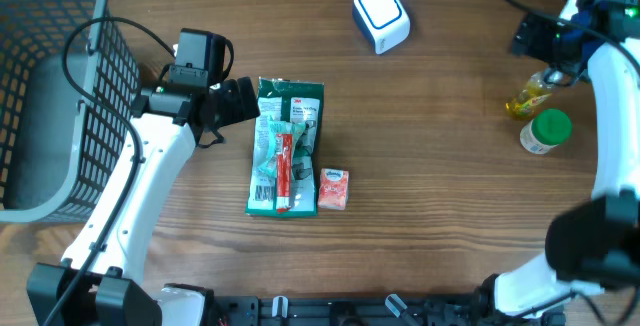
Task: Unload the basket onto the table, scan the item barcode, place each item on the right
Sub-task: 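Move the bottle right and set it down beside the green-capped jar, then swing the right gripper left over the orange Kleenex pack and lower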
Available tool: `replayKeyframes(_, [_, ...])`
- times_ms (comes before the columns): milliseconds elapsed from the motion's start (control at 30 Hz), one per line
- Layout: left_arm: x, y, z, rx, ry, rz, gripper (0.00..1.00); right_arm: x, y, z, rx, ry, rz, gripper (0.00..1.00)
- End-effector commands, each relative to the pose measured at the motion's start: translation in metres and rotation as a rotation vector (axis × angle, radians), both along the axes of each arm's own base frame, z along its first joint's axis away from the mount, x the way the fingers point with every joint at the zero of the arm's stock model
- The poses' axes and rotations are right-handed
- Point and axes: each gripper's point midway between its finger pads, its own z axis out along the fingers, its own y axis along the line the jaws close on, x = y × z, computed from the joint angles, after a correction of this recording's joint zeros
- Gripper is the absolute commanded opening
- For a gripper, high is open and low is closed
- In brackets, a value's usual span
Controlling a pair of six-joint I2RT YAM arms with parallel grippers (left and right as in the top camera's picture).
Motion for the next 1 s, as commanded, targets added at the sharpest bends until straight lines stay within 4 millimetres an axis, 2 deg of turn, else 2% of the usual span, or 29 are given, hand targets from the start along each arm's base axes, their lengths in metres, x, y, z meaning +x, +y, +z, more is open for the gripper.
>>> replayKeyframes(0, [0.003, 0.003, 0.008, 0.009, -0.024, -0.003, 1.0, -0.014, 0.078, 0.043, 0.135, -0.083, 0.22, 0.99])
replayKeyframes(67, [0.003, 0.003, 0.008, 0.009, -0.024, -0.003, 1.0, -0.028, 0.113, 0.043, 0.219, -0.044, 0.309, 1.0])
replayKeyframes(200, [0.003, 0.003, 0.008, 0.009, -0.024, -0.002, 1.0, -0.048, 0.165, 0.031, 0.325, 0.028, 0.431, 1.0])
replayKeyframes(333, [0.003, 0.003, 0.008, 0.009, -0.024, -0.003, 1.0, -0.065, 0.202, 0.015, 0.404, 0.102, 0.47, 0.99])
replayKeyframes(400, [0.003, 0.003, 0.008, 0.009, -0.024, -0.003, 1.0, -0.075, 0.22, 0.001, 0.409, 0.144, 0.501, 0.94])
replayKeyframes(467, [0.003, 0.003, 0.008, 0.009, -0.024, -0.003, 1.0, -0.085, 0.232, -0.011, 0.409, 0.18, 0.527, 0.88])
replayKeyframes(767, [0.003, 0.003, 0.008, 0.009, -0.024, -0.002, 1.0, -0.137, 0.284, -0.091, 0.442, 0.35, 0.52, 0.84])
replayKeyframes(900, [0.003, 0.003, 0.008, 0.009, -0.024, -0.003, 1.0, -0.151, 0.301, -0.113, 0.456, 0.364, 0.513, 0.81])
replayKeyframes(967, [0.003, 0.003, 0.008, 0.009, -0.024, -0.003, 1.0, -0.155, 0.305, -0.12, 0.45, 0.368, 0.511, 0.75])
